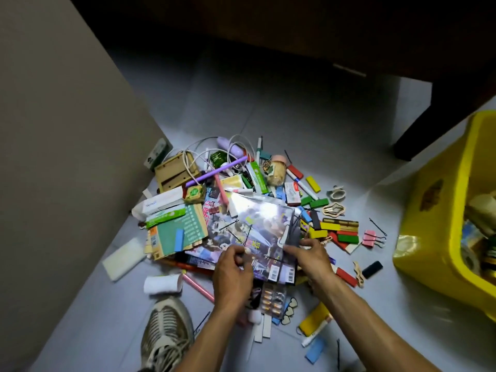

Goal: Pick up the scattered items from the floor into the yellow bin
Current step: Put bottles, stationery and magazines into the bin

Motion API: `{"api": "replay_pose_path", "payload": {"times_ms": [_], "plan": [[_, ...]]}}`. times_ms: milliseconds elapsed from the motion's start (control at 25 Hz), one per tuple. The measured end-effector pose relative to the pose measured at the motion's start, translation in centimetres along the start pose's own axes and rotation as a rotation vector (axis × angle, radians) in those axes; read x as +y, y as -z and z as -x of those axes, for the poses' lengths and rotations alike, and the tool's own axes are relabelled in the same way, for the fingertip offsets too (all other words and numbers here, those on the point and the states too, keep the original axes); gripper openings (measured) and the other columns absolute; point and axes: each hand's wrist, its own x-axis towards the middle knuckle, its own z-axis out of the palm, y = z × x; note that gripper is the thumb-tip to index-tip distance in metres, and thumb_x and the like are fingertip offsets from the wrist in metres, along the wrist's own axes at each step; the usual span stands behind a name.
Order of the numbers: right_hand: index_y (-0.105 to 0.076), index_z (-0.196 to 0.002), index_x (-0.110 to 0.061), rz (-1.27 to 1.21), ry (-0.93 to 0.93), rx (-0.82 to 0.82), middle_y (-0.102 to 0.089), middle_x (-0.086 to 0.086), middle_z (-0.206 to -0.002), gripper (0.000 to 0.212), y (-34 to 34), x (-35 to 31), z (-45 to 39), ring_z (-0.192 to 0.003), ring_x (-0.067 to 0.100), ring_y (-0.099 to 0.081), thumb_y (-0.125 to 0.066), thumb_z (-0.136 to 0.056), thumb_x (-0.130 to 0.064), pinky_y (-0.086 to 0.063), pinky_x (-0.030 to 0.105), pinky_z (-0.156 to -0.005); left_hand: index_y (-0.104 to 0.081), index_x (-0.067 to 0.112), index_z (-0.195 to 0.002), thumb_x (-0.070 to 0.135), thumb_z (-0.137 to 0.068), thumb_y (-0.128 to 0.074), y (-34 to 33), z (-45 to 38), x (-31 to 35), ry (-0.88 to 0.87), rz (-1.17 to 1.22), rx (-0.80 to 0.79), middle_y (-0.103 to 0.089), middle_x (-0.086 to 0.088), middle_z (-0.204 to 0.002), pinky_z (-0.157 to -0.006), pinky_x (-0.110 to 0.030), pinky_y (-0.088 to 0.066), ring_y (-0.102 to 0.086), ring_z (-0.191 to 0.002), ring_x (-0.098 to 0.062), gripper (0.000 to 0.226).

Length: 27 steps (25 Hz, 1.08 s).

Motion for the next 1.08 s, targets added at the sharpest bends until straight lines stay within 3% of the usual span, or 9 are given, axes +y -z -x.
{"api": "replay_pose_path", "payload": {"times_ms": [160,360,480,640,760,840,920,1000,1080], "plan": [[-0.072,-0.102,-0.011,-0.092,0.033,-0.146,-0.078,0.004,-0.091,0.028,-1.7,-0.1,1.4,-0.08,0.02,-0.075,-0.081,-0.077,-0.018,-0.06,0.037,-0.076,-0.065,0.027,-0.112,0.014,-0.088,-0.061,0.2,-0.3,0.1,-0.017,0.018,-0.013,-0.064,0.001,-0.093,-0.081,-0.039,-0.055,-0.063,-0.088,-0.022,0.028],[-0.067,-0.105,-0.019,-0.155,0.312,-0.146,-0.077,0.003,-0.096,0.028,-0.5,-3.4,5.4,-0.083,0.018,-0.075,-0.072,-0.083,-0.003,-0.06,0.033,-0.071,-0.068,0.027,-0.109,0.023,-0.091,-0.06,1.7,0.1,1.7,-0.121,0.029,0.094,-0.064,0.005,-0.095,-0.074,-0.028,-0.049,-0.06,-0.086,-0.014,0.02],[-0.066,-0.101,-0.03,-0.057,0.465,-0.105,-0.078,-0.003,-0.092,0.03,3.2,-6.3,8.6,-0.078,0.022,-0.075,-0.072,-0.083,-0.007,-0.061,0.045,-0.073,-0.068,0.026,-0.106,0.022,-0.091,-0.059,2.1,0.6,3.1,-0.098,0.029,0.129,-0.067,0.001,-0.096,-0.072,-0.028,-0.045,-0.06,-0.087,-0.019,0.018],[-0.063,-0.092,-0.046,0.118,0.681,0.051,-0.074,-0.015,-0.084,0.032,7.9,-8.8,12.3,-0.066,0.014,-0.072,-0.07,-0.083,-0.017,-0.061,0.043,-0.063,-0.065,0.028,-0.096,0.024,-0.09,-0.061,1.9,2.6,4.7,0.033,0.054,0.019,-0.066,0.003,-0.082,-0.063,-0.029,-0.046,-0.062,-0.075,-0.017,0.009],[-0.06,-0.089,-0.056,0.074,0.756,0.133,-0.074,-0.008,-0.084,0.035,10.7,-9.0,14.1,-0.068,0.015,-0.073,-0.069,-0.085,-0.023,-0.061,0.046,-0.061,-0.064,0.024,-0.08,0.024,-0.089,-0.06,1.4,4.2,6.3,0.134,0.086,-0.014,-0.067,0.001,-0.079,-0.064,-0.03,-0.047,-0.06,-0.069,-0.016,0.011],[-0.062,-0.094,-0.052,-0.085,0.753,0.2,-0.076,-0.008,-0.088,0.03,12.0,-8.1,14.5,-0.074,0.014,-0.074,-0.07,-0.086,-0.023,-0.062,0.047,-0.065,-0.067,0.016,-0.079,0.029,-0.091,-0.059,0.4,5.6,8.1,0.234,0.287,-0.183,-0.071,-0.009,-0.082,-0.055,-0.027,-0.044,-0.06,-0.064,-0.02,0.02],[-0.065,-0.102,-0.037,-0.266,0.715,0.269,-0.076,-0.006,-0.096,0.025,13.4,-6.9,14.2,-0.088,0.018,-0.073,-0.07,-0.087,-0.017,-0.059,0.051,-0.08,-0.069,0.009,-0.091,0.031,-0.091,-0.054,-0.8,7.5,11.2,0.346,0.765,-0.488,-0.072,-0.016,-0.085,-0.055,-0.027,-0.05,-0.064,-0.068,-0.026,0.026],[-0.066,-0.111,-0.023,-0.478,0.638,0.263,-0.074,0.002,-0.108,0.028,14.3,-5.6,13.7,-0.102,0.027,-0.07,-0.067,-0.089,-0.006,-0.053,0.055,-0.093,-0.07,0.006,-0.105,0.029,-0.084,-0.051,-1.5,8.8,14.0,0.34,1.244,-0.645,-0.073,-0.018,-0.096,-0.076,-0.038,-0.055,-0.067,-0.086,-0.032,0.036],[-0.064,-0.119,-0.013,-0.66,0.562,0.254,-0.073,0.01,-0.113,0.033,15.6,-3.9,13.3,-0.107,0.035,-0.067,-0.063,-0.089,0.0,-0.05,0.056,-0.096,-0.065,0.007,-0.123,0.03,-0.09,-0.045,-2.4,9.7,16.6,0.313,1.511,-0.663,-0.068,-0.019,-0.119,-0.102,-0.049,-0.044,-0.061,-0.112,-0.036,0.045]]}}
